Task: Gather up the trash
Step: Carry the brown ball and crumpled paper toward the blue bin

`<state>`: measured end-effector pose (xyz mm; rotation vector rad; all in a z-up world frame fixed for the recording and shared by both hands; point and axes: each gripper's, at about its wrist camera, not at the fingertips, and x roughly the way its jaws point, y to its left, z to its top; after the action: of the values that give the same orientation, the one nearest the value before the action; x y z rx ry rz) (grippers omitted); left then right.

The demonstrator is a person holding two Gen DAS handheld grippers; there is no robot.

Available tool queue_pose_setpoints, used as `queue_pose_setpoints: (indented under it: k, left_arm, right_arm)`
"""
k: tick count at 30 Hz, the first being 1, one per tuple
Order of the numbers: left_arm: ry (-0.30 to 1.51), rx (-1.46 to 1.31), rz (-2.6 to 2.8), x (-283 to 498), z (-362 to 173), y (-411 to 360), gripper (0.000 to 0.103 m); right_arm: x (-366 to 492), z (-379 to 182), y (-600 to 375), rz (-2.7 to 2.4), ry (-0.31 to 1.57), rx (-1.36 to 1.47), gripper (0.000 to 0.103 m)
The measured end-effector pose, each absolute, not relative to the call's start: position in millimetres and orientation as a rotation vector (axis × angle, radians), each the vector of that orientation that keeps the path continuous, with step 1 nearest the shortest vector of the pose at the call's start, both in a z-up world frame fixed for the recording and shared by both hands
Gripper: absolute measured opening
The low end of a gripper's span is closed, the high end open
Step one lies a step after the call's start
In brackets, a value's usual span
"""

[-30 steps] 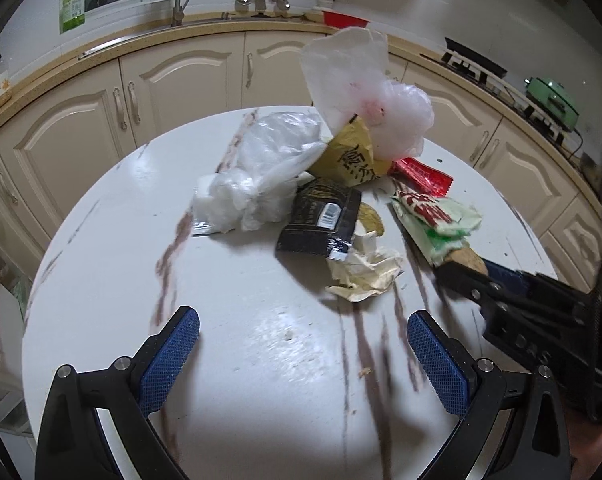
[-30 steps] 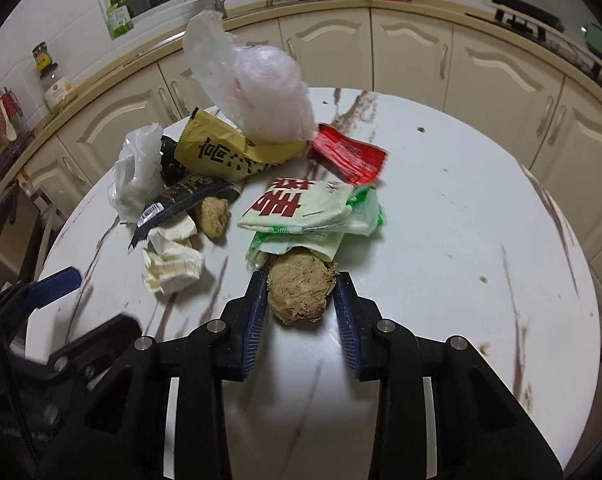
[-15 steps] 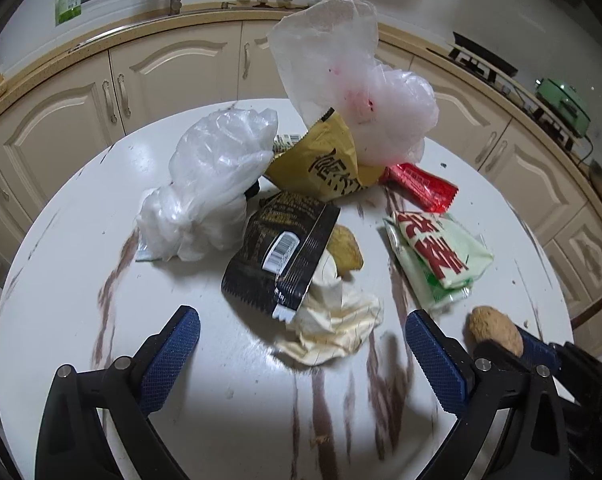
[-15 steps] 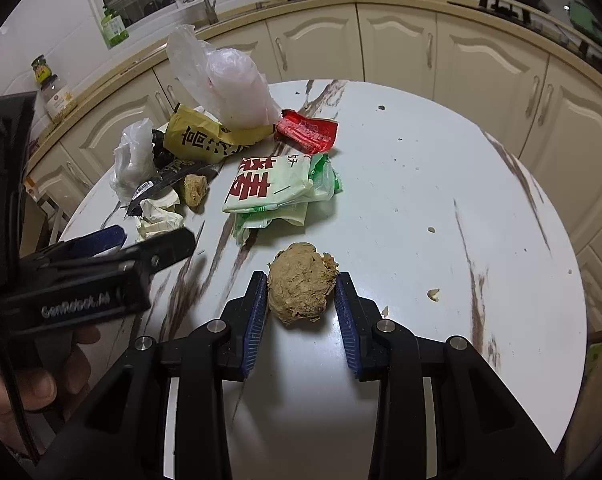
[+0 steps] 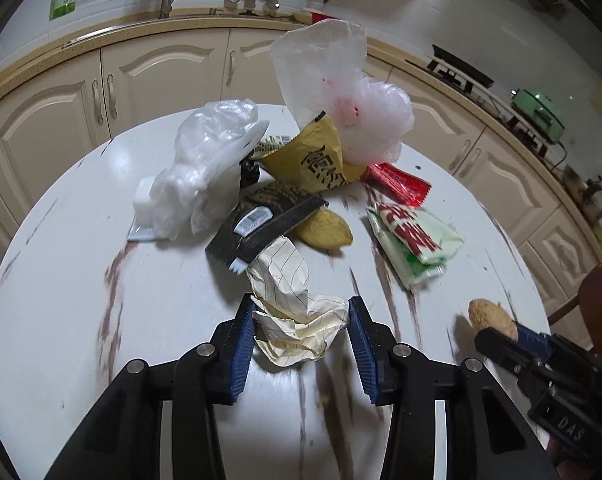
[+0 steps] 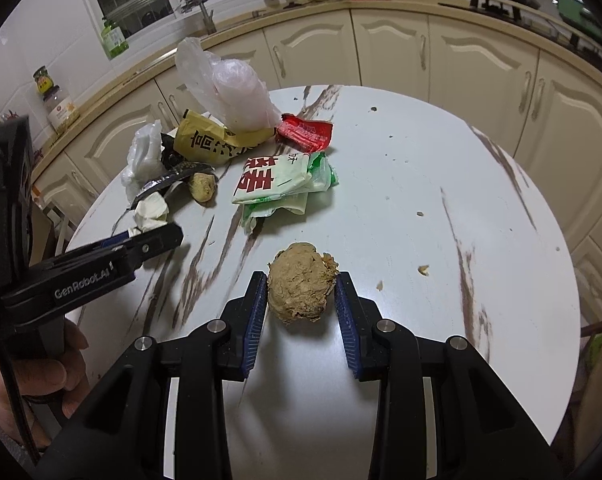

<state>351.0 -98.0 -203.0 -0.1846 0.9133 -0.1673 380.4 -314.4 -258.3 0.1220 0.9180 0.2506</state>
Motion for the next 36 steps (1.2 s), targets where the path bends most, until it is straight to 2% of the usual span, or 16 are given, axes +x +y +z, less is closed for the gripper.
queue_pose_setpoints:
  k: [15,27,36]
  left_arm:
    - [0.768,-0.021,-0.267,254,-140,-132,0.040]
    - [0.681,0.054,-0.431,200,-106,-202,0.040]
    - [0.666,0.112,-0.580,197,-102,-276,0.041]
  right_arm:
    - [318,-225,-339,0.217,0.828,0.177,0.032]
    - [259,-175,-393,0.131,0.700,0.208,0.032]
    - [214,-163,-460,0.011,0.636,0.280,0.032]
